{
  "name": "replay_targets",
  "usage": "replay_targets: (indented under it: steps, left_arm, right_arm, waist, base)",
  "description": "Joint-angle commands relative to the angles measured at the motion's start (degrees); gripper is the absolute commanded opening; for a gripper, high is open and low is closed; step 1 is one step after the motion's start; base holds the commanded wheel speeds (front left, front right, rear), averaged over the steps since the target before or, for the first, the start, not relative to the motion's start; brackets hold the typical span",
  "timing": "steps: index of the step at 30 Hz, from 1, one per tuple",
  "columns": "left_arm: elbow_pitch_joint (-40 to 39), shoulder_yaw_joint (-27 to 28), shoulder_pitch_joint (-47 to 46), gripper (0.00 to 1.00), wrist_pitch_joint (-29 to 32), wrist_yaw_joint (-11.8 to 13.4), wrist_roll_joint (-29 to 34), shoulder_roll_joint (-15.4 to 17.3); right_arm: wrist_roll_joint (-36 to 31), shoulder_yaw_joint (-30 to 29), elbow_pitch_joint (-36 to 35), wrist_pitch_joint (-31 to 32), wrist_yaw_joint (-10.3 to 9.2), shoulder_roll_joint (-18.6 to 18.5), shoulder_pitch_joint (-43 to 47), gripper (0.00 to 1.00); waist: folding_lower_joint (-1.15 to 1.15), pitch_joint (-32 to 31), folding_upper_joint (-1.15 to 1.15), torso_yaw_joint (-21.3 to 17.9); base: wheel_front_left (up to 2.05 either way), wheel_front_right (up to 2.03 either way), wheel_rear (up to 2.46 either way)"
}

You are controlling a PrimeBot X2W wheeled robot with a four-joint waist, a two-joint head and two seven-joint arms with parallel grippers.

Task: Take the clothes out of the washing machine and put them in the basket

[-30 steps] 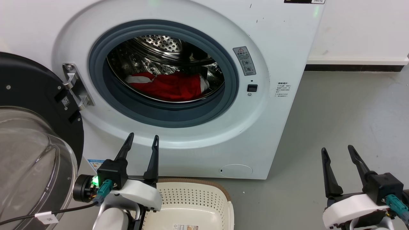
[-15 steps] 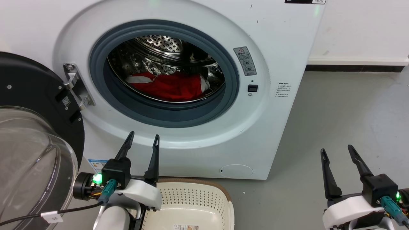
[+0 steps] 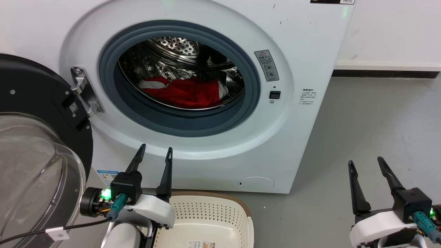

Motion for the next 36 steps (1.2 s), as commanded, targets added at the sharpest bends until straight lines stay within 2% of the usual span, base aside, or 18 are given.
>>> replay_targets:
  steps: [1, 17, 26, 36]
  left_arm:
    - [0.2, 0.3, -0.5, 1.0, -0.3, 0.0, 0.4, -0.2]
    - [1.7, 2.0, -3.3, 1.0, -0.2, 0.8, 0.5, -0.2]
    - [10.4, 3.4, -15.5, 1.0, -0.2, 0.7, 0.4, 1.8]
    - [23.5, 4.5, -33.0, 1.0, 1.4, 0.3, 0.7, 7.4]
  right_arm:
    - [0.0, -0.1, 0.0, 0.0, -0.04, 0.0, 0.2, 1.0]
    - [-0.2, 1.0, -1.1, 0.5, -0.04, 0.0, -1.2, 1.0]
    - [-0.1, 3.1, -1.8, 0.0, -0.04, 0.0, -5.6, 1.0]
    - [1.8, 5.2, 0.1, -2.8, -0.04, 0.1, -11.2, 1.0]
  waist:
    - [0.0, 0.1, 0.0, 0.0]
    - [0.0, 2.5, 0.0, -1.2]
    - [0.0, 10.9, 0.0, -6.8]
    - [0.0, 22.8, 0.0, -13.5]
  base:
    - [0.0, 0.0, 0.0]
    - [0.0, 0.0, 0.0]
    - [0.0, 0.0, 0.0]
    - [0.0, 0.0, 0.0]
